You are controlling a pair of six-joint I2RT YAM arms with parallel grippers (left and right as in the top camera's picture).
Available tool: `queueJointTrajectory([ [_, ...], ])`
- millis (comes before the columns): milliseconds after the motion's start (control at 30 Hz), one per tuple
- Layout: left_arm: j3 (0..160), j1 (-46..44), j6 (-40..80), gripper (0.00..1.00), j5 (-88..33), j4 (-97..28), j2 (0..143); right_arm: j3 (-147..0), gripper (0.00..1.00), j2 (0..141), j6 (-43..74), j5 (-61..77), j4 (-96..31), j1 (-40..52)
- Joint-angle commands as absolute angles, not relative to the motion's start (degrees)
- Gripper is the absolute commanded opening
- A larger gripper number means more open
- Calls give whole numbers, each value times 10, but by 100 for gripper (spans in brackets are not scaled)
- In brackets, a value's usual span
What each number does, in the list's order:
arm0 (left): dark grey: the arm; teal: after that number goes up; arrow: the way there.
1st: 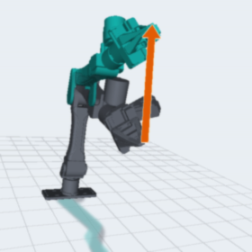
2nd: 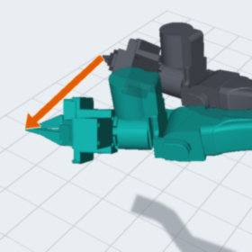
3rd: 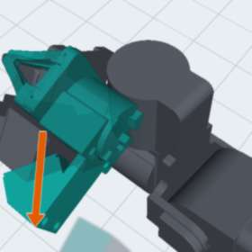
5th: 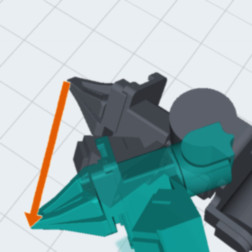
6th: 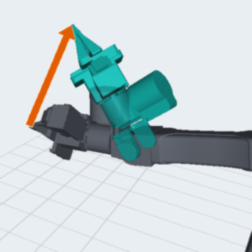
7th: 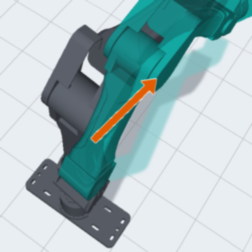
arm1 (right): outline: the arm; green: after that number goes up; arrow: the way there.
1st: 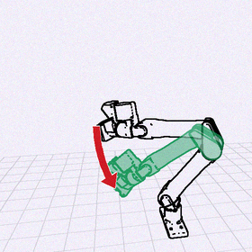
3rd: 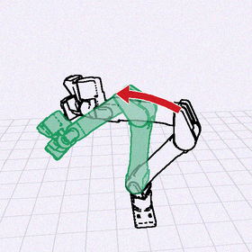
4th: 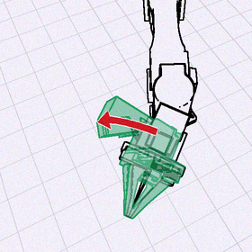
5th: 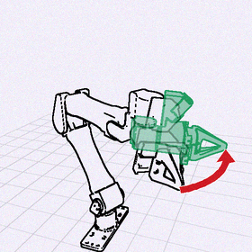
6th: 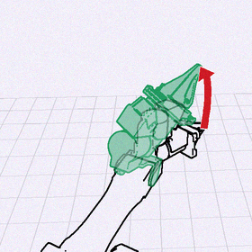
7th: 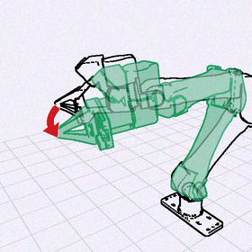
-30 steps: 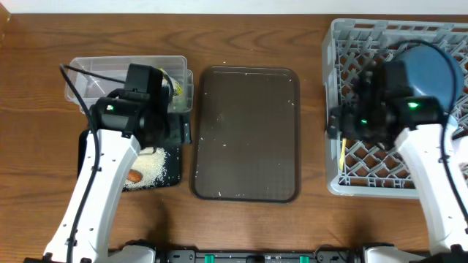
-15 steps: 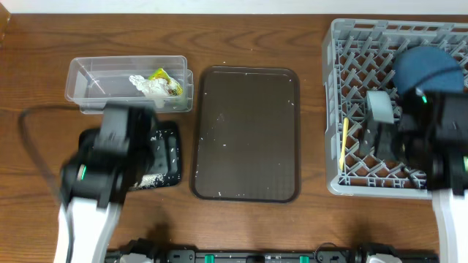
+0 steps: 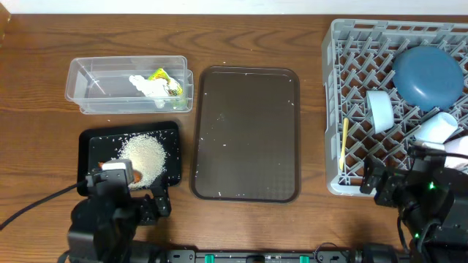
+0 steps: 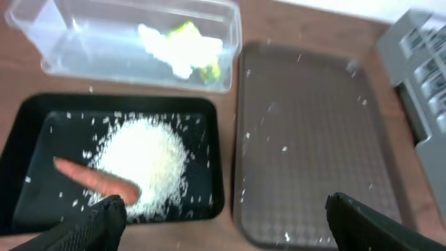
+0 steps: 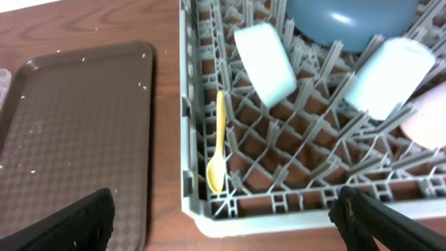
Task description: Sort waste into correct bins and load items into the dishwasher rack
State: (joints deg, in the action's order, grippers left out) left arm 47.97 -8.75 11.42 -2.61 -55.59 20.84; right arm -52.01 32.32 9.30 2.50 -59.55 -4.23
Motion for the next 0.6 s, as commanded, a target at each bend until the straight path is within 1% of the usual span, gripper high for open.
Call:
queueJointTrajectory([
  [0,476,-87,119,94,-25,-559,205,-515,99,320,117,34,-610,-48],
  [200,476,-87,119,94,-25,-569,205,-515,99,320,117,34,-643,-48],
  [567,476,-87,119,94,-25,-569,205,-515,99,320,117,34,-663,-48],
])
